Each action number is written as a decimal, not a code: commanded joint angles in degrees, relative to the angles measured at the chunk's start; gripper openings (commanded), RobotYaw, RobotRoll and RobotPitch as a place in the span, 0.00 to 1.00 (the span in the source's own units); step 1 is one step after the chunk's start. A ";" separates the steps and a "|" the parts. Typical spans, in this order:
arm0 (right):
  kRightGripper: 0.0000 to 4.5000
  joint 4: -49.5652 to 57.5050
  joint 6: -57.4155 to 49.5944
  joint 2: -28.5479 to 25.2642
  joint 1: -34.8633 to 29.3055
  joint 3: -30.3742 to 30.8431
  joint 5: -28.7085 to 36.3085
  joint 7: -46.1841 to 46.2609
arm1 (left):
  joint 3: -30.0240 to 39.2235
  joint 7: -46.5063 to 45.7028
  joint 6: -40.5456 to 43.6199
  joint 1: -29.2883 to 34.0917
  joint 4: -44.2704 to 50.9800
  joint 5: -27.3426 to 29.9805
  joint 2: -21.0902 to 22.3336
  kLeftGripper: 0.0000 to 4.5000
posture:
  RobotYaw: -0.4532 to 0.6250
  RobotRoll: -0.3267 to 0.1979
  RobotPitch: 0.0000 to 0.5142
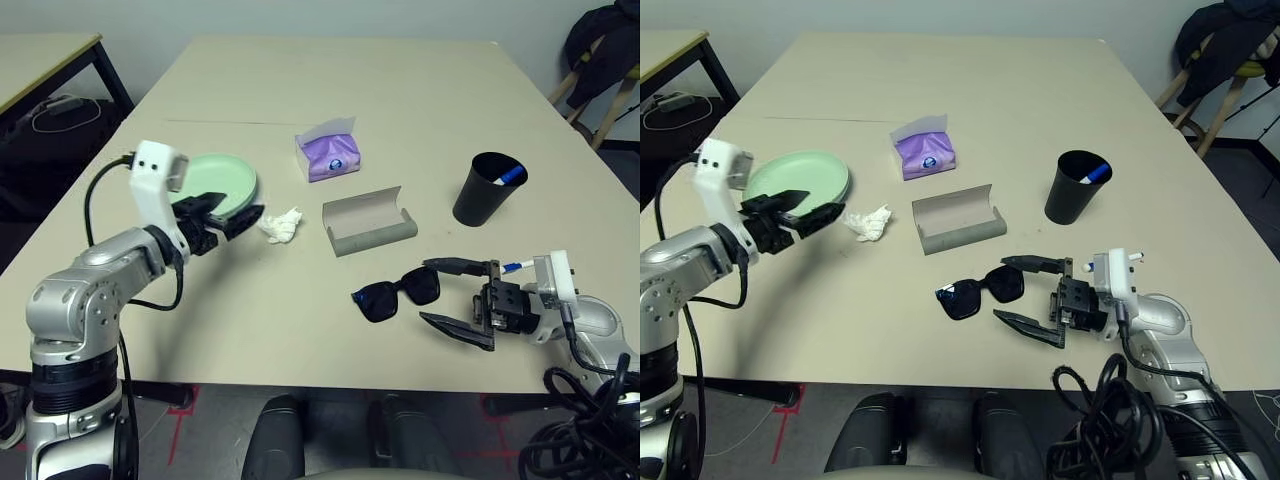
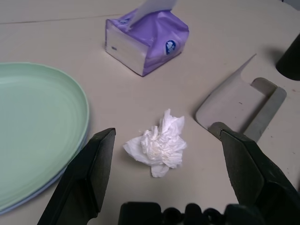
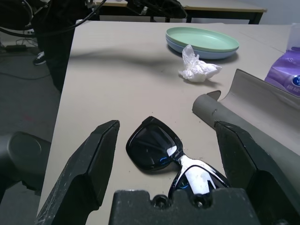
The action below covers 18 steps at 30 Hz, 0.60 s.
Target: Organize and tidy the items on the table.
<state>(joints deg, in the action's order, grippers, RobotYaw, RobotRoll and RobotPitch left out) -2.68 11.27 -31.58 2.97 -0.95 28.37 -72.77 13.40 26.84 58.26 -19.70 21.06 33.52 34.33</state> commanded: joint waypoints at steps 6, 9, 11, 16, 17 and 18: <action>1.00 2.34 -0.72 0.33 -2.78 -2.54 0.52 3.99 | -4.61 0.46 -6.06 0.01 -2.60 -3.56 -0.38 1.00 | 0.49 0.62 0.18; 1.00 3.22 -0.87 0.59 -3.76 -2.72 0.36 4.95 | -6.32 1.34 -7.96 0.19 -2.93 -4.93 0.03 1.00 | 0.47 0.62 0.18; 1.00 3.77 -0.94 0.72 -4.46 -2.85 0.28 5.50 | -7.47 2.00 -8.79 0.40 -2.99 -5.71 0.35 1.00 | 0.47 0.62 0.18; 1.00 4.57 -0.83 1.04 -5.97 -3.28 0.03 7.62 | -11.19 3.38 -11.49 1.07 -3.38 -9.21 1.57 1.00 | 0.47 0.62 0.18; 1.00 4.70 -0.73 1.22 -6.33 -3.41 -0.05 8.28 | -12.08 3.56 -12.13 1.24 -3.69 -10.14 1.87 1.00 | 0.47 0.62 0.18; 1.00 4.91 -0.77 1.37 -6.70 -3.48 -0.03 8.85 | -12.76 3.65 -12.89 1.35 -4.03 -11.03 2.01 1.00 | 0.47 0.62 0.18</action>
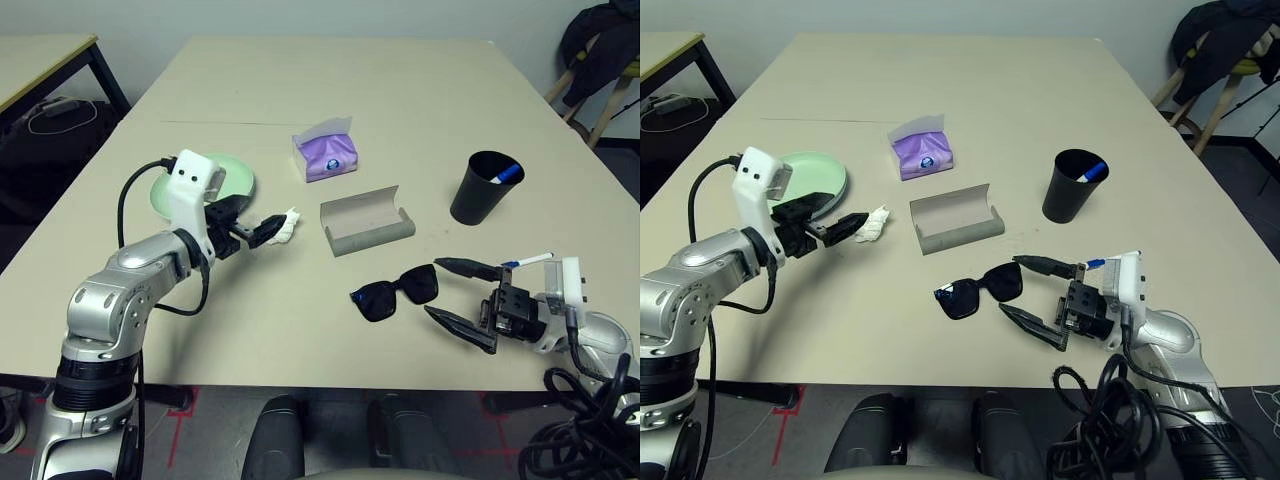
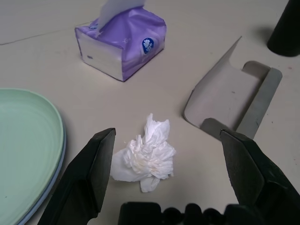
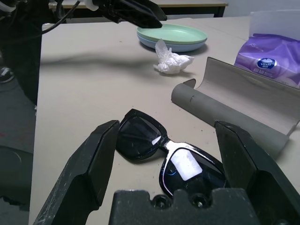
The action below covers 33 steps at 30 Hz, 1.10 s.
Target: Organize and tidy the items on the table.
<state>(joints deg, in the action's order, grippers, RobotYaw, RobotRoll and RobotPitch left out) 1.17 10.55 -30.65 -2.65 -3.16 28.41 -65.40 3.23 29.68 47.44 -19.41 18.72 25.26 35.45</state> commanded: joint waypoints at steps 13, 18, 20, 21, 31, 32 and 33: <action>1.00 4.38 -0.69 0.57 -5.44 -1.41 -0.11 5.73 | -6.67 0.78 -6.27 2.11 -4.22 -9.08 -0.19 1.00 | 0.43 0.62 0.20; 1.00 4.68 -0.60 0.47 -5.77 -1.66 -0.06 6.46 | -7.63 0.27 -7.87 1.79 -6.56 -11.26 -1.77 1.00 | 0.42 0.62 0.20; 1.00 4.67 -0.18 0.59 -5.75 -1.82 -0.24 6.86 | -7.90 0.33 -8.78 1.28 -8.05 -12.21 -2.07 1.00 | 0.42 0.62 0.20; 1.00 4.65 0.09 0.80 -5.66 -1.96 -0.40 7.32 | -7.93 0.28 -9.38 0.98 -8.99 -12.72 -2.25 1.00 | 0.41 0.62 0.20; 1.00 5.71 0.22 1.08 -6.74 -2.09 -0.90 8.51 | -8.31 0.04 -13.23 -1.82 -16.51 -16.37 -4.95 1.00 | 0.39 0.62 0.19; 1.00 5.80 0.25 1.09 -6.87 -2.10 -0.96 8.54 | -8.41 -0.07 -13.36 -2.21 -17.19 -16.78 -5.24 0.96 | 0.39 0.62 0.19; 1.00 5.88 0.25 1.10 -6.98 -2.12 -0.99 8.60 | -8.58 -0.09 -13.77 -2.47 -17.65 -17.32 -5.37 0.91 | 0.39 0.62 0.19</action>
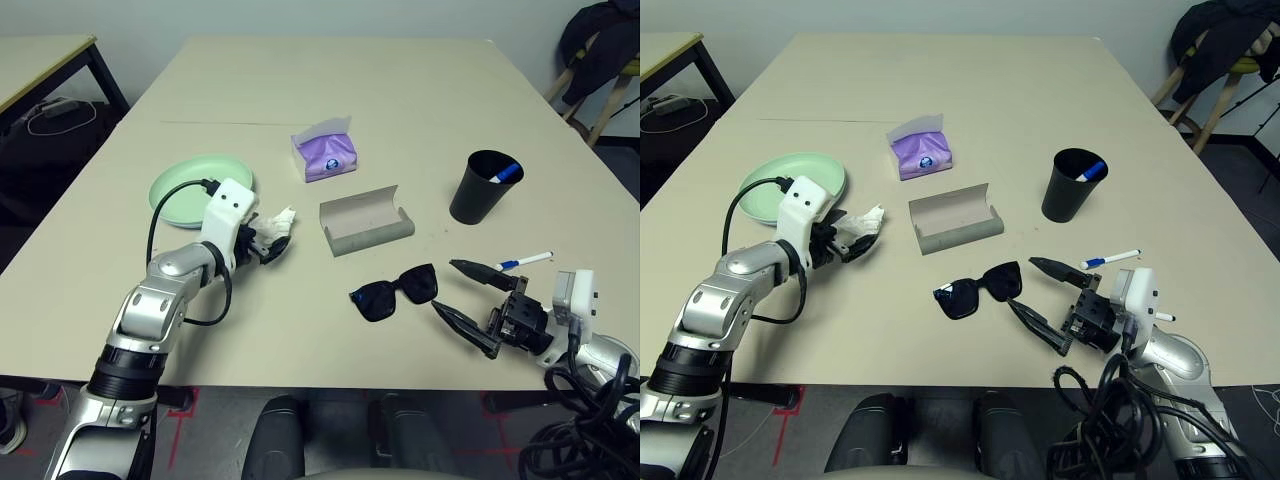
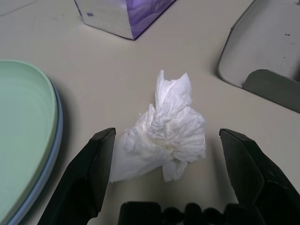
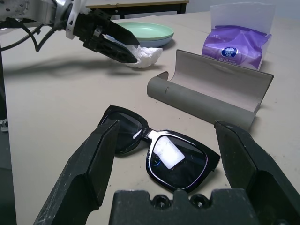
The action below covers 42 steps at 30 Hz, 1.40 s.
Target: Organize and tidy the items on the table.
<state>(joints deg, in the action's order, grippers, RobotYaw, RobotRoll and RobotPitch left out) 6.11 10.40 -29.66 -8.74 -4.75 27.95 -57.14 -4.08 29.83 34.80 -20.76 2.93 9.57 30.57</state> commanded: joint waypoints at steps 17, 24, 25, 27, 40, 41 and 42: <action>1.00 0.75 0.03 -0.18 -0.56 -0.32 -0.53 0.16 | 2.85 1.30 2.98 -2.11 2.20 0.56 -0.92 0.01 | 0.41 0.62 0.21; 1.00 -0.63 -0.11 -0.70 0.59 -0.39 -0.29 -1.51 | 9.32 -0.12 8.72 -11.11 3.80 5.53 -1.06 0.01 | 0.43 0.62 0.21; 1.00 -0.77 -0.08 -0.77 0.65 -0.38 -0.32 -1.78 | 9.45 -0.16 8.86 -11.87 3.53 5.52 -0.80 0.01 | 0.43 0.62 0.21; 1.00 -1.31 -0.10 -0.82 1.09 -0.56 -0.28 -2.14 | 10.24 -1.47 8.35 -14.41 0.97 4.49 -0.16 0.01 | 0.44 0.62 0.21; 1.00 -1.07 -0.30 -0.54 1.67 -0.68 -0.42 -2.09 | 3.67 -13.62 1.33 -19.47 -24.43 -11.99 2.72 0.01 | 0.44 0.62 0.21; 1.00 -0.92 -0.31 -0.58 1.48 -0.73 -0.40 -2.07 | 3.65 -13.84 0.74 -19.55 -25.41 -12.30 2.60 0.01 | 0.44 0.62 0.21; 1.00 -0.80 -0.31 -0.61 1.33 -0.77 -0.40 -2.04 | 3.64 -13.97 0.48 -19.63 -26.21 -12.48 2.47 0.01 | 0.44 0.62 0.21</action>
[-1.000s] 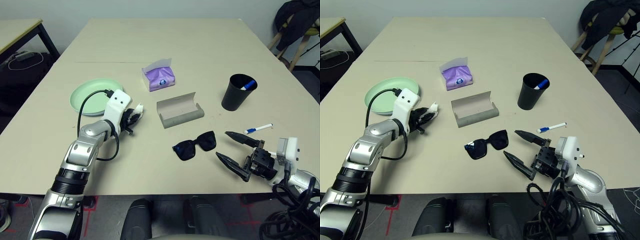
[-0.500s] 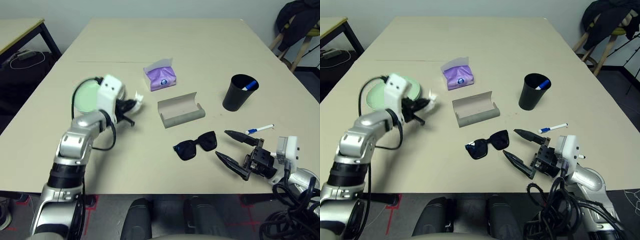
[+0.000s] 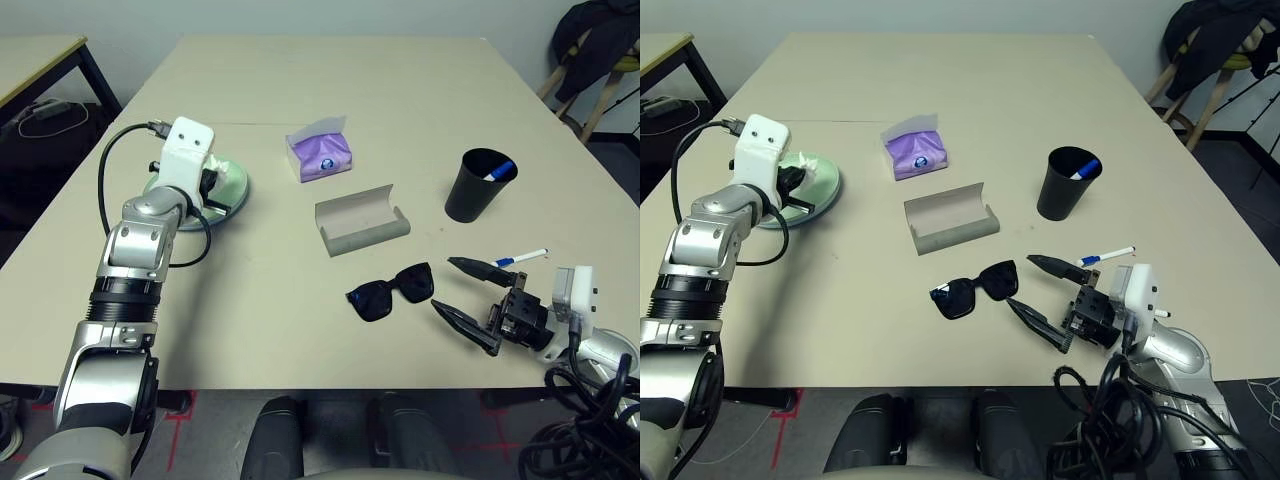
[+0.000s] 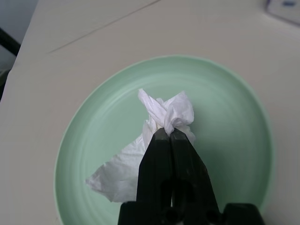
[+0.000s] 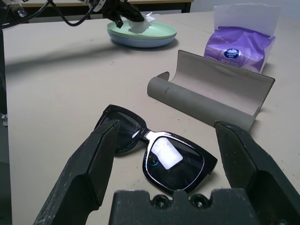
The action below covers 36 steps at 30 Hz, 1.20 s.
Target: Organize and tidy the items on the table.
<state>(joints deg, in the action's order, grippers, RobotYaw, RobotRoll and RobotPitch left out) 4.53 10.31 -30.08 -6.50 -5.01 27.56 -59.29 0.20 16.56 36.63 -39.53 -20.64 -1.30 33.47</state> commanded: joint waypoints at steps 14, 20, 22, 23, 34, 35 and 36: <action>1.00 -0.57 -0.01 0.05 0.67 -0.10 -0.31 -0.07 | 9.07 0.91 -2.27 0.51 2.71 6.35 -2.94 0.99 | 0.44 0.62 0.21; 1.00 -2.22 0.45 0.06 2.22 0.14 -0.85 -0.76 | 14.67 4.94 -2.16 6.02 13.09 13.58 -3.72 0.99 | 0.46 0.62 0.20; 1.00 -2.81 0.53 0.12 2.82 0.17 -0.95 -1.04 | 15.94 5.10 -0.95 7.89 15.84 15.28 -3.88 0.99 | 0.46 0.62 0.20; 1.00 -3.12 0.60 0.13 3.16 0.20 -0.99 -1.25 | 16.51 5.17 -0.92 9.01 17.29 16.02 -3.96 0.99 | 0.46 0.62 0.20; 1.00 -6.70 1.34 0.67 6.85 0.45 -1.60 -3.04 | 18.29 12.82 0.24 21.93 32.49 24.96 -1.84 0.99 | 0.49 0.62 0.16; 1.00 -7.13 1.48 0.69 7.20 0.46 -1.73 -3.23 | 18.36 13.48 0.50 22.82 32.95 25.51 -1.34 0.99 | 0.49 0.62 0.16; 1.00 -7.63 1.64 0.68 7.57 0.47 -1.86 -3.40 | 18.61 14.60 0.77 23.85 33.98 26.58 -0.86 0.99 | 0.49 0.62 0.16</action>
<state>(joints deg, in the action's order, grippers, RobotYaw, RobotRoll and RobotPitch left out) -1.95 11.29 -29.30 0.94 -4.79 26.23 -62.05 18.21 29.38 36.44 -17.05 11.27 23.73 31.62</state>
